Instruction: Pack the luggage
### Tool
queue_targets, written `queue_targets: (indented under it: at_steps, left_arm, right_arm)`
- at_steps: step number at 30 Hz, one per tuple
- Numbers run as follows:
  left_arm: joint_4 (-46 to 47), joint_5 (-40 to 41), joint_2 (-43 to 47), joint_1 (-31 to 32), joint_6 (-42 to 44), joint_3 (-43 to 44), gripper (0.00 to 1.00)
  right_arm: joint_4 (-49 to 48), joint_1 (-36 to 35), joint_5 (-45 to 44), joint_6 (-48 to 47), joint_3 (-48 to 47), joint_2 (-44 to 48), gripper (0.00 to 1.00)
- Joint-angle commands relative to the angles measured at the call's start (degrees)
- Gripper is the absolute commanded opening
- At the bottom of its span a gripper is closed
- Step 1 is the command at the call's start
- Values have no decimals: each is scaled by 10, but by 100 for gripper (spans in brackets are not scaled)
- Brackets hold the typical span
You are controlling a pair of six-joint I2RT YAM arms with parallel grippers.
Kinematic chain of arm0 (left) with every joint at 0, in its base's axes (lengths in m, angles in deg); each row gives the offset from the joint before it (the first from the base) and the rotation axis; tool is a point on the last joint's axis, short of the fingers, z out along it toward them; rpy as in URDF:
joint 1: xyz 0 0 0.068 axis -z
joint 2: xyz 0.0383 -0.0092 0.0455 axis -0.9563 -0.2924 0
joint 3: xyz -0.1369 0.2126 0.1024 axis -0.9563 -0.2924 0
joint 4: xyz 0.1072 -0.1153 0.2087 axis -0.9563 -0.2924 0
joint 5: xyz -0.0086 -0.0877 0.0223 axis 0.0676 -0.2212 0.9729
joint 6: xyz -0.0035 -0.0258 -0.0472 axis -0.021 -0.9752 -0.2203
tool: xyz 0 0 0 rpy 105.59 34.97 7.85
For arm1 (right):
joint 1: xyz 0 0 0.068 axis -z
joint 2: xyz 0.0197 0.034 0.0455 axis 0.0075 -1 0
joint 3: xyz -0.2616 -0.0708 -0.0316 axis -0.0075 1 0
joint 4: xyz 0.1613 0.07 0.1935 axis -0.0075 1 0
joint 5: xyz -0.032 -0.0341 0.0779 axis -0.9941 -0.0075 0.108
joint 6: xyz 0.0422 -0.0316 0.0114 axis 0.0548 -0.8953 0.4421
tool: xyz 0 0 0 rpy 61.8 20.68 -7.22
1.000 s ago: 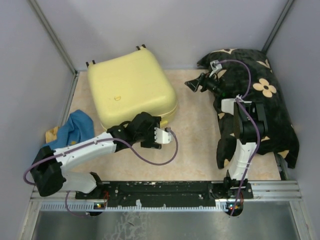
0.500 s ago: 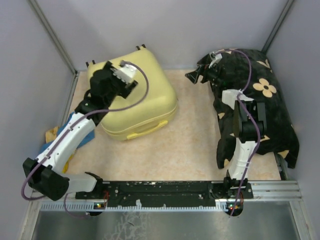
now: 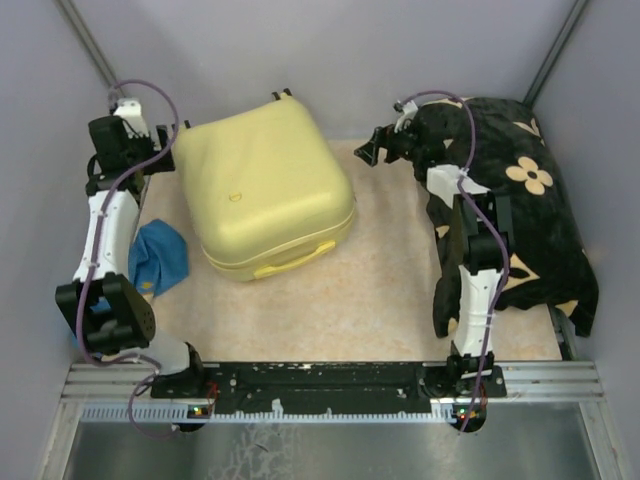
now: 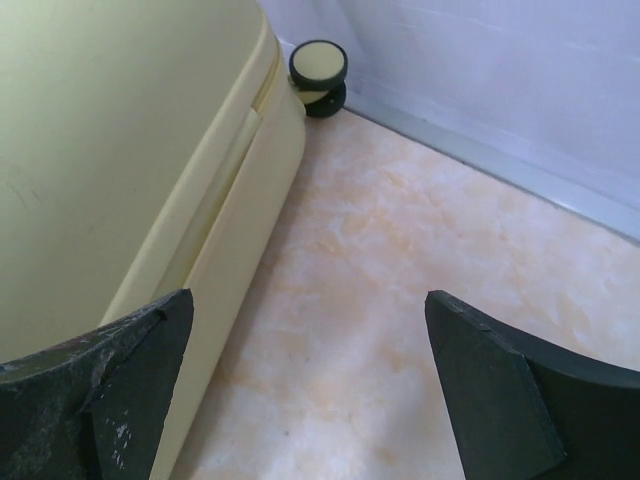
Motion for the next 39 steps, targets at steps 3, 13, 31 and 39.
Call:
queue_targets:
  at_steps: [3, 13, 31, 39]
  left_arm:
    - [-19, -112, -89, -75, -31, 42, 95]
    - [-29, -261, -196, 13, 30, 58, 83]
    - [-3, -293, -374, 208, -31, 251, 82]
    - [-4, -245, -387, 202, -26, 277, 85]
  right_arm:
    - [57, -39, -28, -45, -106, -43, 99]
    - [87, -61, -13, -97, -73, -14, 99]
    - [76, -4, -86, -94, 85, 113, 99]
    - [86, -3, -94, -91, 71, 117, 99]
